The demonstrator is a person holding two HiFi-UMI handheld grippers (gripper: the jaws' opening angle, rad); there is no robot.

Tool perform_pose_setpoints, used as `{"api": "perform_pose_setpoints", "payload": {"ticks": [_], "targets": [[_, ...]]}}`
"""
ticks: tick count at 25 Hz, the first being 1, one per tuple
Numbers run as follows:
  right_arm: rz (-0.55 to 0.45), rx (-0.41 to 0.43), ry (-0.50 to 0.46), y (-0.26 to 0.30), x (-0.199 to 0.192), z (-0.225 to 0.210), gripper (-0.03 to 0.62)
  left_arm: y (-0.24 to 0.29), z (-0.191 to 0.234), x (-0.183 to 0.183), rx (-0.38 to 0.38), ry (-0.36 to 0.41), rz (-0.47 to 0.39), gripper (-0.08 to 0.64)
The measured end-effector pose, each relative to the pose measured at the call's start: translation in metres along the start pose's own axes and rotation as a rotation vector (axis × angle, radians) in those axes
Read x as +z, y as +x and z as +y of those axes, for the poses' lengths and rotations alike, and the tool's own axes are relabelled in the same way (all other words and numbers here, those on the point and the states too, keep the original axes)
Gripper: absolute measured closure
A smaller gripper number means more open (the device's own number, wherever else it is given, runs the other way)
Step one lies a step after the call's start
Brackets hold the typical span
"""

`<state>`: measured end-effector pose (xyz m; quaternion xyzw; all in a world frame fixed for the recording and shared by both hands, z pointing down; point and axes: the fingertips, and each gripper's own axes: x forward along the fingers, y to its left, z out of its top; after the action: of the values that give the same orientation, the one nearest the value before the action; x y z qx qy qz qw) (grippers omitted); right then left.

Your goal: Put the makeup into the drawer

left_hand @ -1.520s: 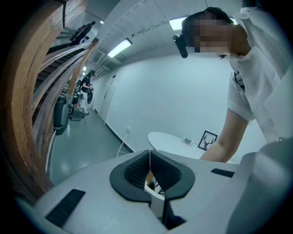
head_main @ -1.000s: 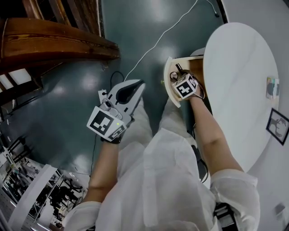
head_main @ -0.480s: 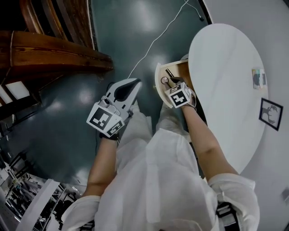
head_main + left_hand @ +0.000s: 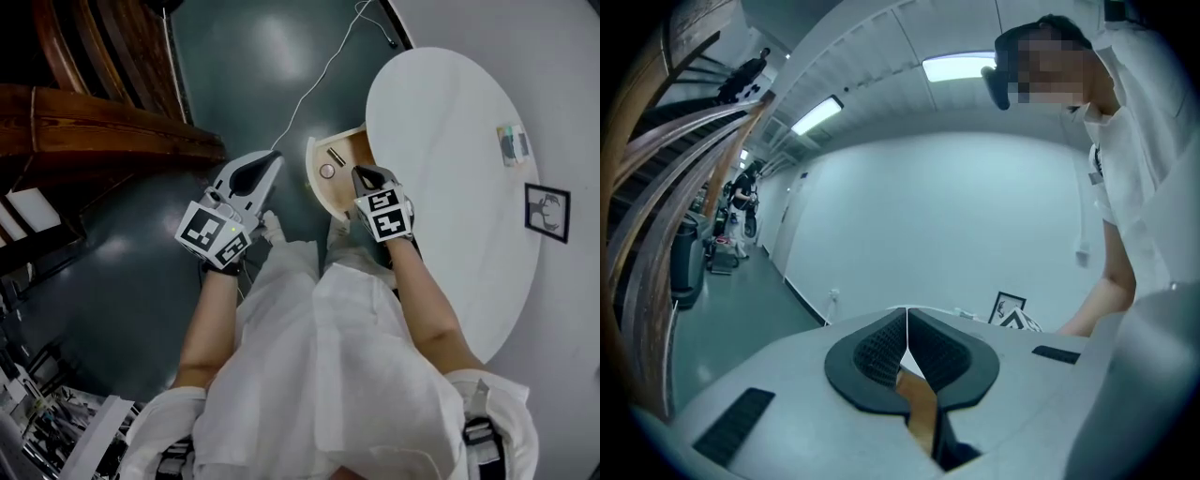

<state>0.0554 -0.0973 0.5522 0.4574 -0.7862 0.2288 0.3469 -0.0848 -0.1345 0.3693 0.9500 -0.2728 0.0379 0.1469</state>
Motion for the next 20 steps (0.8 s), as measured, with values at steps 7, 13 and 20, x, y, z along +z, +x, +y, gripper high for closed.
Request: {"api": "perform_pose_setpoints", "payload": {"ticks": [7, 13, 20], "targets": [[-0.194, -0.108, 0.080, -0.074, 0.034, -0.051, 0.580, 0.013, -0.016, 0.021, -0.024, 0.041, -0.027, 0.542], [-0.417, -0.185, 0.100, -0.155, 0.087, -0.080, 0.581, 0.008, -0.019, 0.055, -0.002, 0.090, -0.069, 0.543], [-0.655, -0.265, 0.129, -0.239, 0.132, -0.105, 0.582, -0.003, -0.020, 0.104, 0.051, 0.138, -0.166, 0.543]]}}
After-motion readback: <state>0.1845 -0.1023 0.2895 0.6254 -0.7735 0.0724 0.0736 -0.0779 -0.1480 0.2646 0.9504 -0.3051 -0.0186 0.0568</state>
